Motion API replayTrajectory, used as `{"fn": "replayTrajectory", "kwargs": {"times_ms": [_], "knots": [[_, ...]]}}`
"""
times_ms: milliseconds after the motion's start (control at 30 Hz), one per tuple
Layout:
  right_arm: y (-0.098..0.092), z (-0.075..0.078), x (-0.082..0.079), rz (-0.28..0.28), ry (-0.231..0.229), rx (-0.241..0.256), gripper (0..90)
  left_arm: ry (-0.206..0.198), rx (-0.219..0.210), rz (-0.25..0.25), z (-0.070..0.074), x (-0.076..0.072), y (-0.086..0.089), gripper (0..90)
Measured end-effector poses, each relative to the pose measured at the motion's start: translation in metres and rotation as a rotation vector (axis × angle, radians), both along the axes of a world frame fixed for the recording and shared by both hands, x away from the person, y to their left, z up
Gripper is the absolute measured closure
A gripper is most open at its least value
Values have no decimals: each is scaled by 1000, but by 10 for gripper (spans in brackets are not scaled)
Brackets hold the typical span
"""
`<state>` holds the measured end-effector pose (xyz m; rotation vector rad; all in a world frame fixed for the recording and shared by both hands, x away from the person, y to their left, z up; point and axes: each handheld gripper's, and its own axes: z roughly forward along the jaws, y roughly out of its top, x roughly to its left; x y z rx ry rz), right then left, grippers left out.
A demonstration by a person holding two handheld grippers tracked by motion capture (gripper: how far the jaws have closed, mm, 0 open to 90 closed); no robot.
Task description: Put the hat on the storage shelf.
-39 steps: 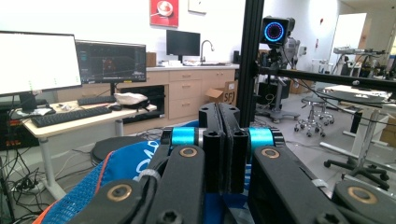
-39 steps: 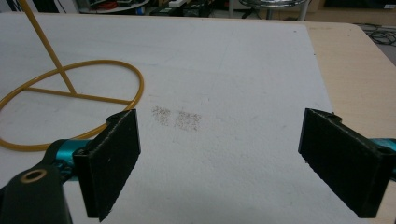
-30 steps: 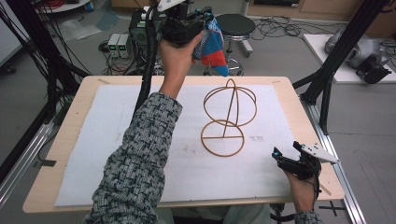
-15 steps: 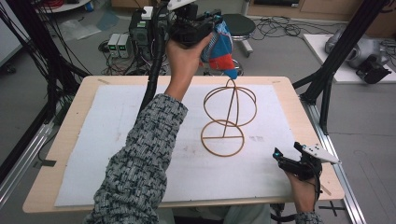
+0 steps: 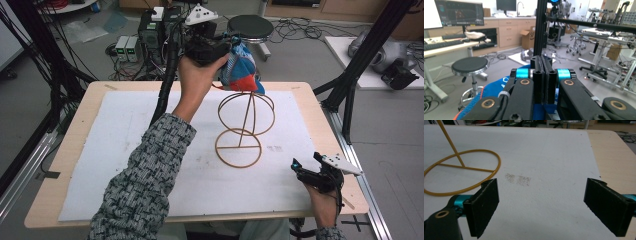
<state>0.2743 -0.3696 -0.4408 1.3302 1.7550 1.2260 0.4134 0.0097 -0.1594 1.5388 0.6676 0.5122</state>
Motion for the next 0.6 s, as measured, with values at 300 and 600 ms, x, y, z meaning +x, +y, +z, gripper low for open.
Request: {"fn": "replayTrajectory", "kwargs": {"times_ms": [300, 600], "knots": [[2, 0, 1, 5, 6, -6, 119, 35, 5, -34, -13, -11, -1, 881], [2, -1, 1, 6, 7, -8, 119, 58, 42, -83, -28, -24, -12, 881]]}}
